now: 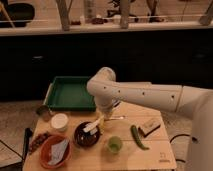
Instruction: Wipe purple bowl with brush
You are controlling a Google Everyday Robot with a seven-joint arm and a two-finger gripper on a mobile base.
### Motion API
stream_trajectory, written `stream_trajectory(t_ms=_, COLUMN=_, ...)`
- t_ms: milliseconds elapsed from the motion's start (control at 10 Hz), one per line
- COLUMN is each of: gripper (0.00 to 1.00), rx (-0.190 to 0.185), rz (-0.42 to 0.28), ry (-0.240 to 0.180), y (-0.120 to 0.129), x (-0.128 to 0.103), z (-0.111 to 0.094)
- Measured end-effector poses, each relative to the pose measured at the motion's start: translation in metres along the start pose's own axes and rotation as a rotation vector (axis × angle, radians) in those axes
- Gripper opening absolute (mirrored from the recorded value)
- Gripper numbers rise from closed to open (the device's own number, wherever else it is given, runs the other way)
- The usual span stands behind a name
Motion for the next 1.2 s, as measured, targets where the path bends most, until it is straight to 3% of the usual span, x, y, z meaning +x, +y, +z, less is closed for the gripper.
stream_trajectory(t_ms=300, gripper=0.01, rx=0.001, rz=-0.121, ry=0.0, y=-0.011, x=-0.039, z=0.0)
stream_trajectory(t_ms=600, gripper=0.01, rx=-0.022, rz=-0.189, ry=-0.006, y=0.01, x=-0.049, z=0.005)
stream_trajectory(t_ms=900, gripper=0.01, rx=-0.034, rz=-0.123, ry=-0.013, y=0.037, x=-0.012, z=0.01)
stream_trajectory(t_ms=1200, gripper=0.01, rx=-0.011, rz=-0.035, ry=-0.008, y=0.036, x=0.02, z=0.01)
